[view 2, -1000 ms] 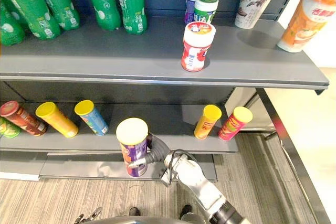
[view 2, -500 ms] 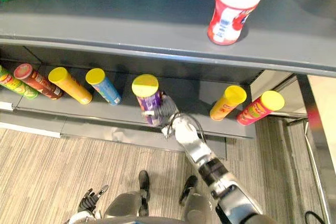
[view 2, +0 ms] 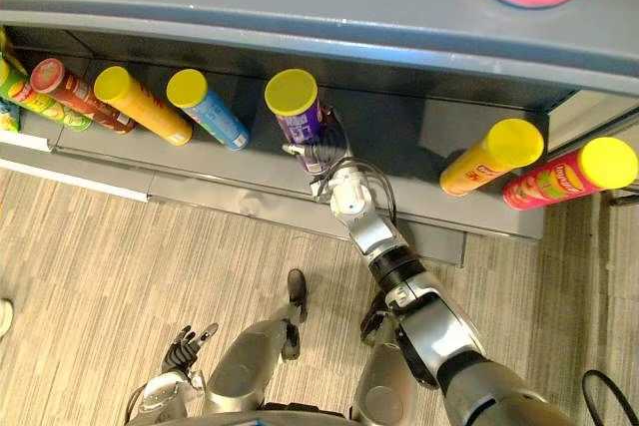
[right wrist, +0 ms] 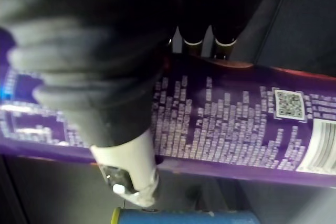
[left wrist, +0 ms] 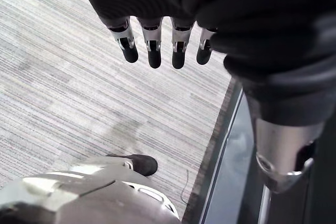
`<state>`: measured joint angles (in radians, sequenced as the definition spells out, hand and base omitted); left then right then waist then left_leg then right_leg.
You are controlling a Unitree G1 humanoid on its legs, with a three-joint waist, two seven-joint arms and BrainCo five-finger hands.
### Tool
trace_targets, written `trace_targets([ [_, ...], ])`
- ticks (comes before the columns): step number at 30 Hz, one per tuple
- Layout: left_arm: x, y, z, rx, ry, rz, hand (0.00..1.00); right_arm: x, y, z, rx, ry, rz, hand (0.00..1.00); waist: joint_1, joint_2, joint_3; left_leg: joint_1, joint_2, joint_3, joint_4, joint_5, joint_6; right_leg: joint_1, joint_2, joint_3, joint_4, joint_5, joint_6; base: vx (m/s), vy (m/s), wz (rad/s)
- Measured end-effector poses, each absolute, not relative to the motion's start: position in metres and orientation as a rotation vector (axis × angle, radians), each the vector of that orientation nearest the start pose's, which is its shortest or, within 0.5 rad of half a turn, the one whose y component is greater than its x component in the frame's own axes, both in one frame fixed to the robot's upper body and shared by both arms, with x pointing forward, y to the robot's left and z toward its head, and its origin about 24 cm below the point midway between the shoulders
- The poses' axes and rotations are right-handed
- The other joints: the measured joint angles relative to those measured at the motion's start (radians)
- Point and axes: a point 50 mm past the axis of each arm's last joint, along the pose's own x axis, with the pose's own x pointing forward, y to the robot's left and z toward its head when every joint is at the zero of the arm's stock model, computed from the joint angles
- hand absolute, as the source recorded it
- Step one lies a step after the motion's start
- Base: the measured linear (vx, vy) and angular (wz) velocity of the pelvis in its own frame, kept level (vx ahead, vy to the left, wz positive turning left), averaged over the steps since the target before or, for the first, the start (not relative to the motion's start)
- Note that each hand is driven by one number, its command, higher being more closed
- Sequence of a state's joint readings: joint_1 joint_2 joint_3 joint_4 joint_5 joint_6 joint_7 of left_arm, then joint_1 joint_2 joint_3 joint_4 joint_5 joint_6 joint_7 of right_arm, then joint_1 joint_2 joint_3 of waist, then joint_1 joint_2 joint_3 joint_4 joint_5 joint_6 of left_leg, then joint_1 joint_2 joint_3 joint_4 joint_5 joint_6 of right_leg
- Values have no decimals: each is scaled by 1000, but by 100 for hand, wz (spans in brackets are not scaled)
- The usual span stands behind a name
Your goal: Put the gum and the chips on the shelf.
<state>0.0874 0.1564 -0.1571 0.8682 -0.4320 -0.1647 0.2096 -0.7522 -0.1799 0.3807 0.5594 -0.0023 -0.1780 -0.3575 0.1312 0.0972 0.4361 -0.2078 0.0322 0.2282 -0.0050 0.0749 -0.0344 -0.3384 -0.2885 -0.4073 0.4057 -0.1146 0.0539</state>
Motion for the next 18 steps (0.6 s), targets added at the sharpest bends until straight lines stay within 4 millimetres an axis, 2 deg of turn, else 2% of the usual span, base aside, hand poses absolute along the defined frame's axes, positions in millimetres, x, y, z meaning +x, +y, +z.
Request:
trace_targets([
  [3,139,197,-133,-100,803,345,0,367,-83,148,-322,-394,48,100,10,8,6,-36,1,-5,27,-9,-1,-28,-5,0,11,0,-1,-3,-18,5],
  [12,141,193,-134,-142,807,353,0,373,-92,136,-374,-352,-39,100,18,31,30,-98,1,-21,87,-20,6,-62,-14,-8,28,0,-2,7,-27,6],
  [18,145,189,-133,-131,799,328,0,381,-108,154,-355,-412,-179,100,39,54,41,-144,14,-20,133,-31,12,-94,-8,0,38,0,-3,9,-62,-4],
])
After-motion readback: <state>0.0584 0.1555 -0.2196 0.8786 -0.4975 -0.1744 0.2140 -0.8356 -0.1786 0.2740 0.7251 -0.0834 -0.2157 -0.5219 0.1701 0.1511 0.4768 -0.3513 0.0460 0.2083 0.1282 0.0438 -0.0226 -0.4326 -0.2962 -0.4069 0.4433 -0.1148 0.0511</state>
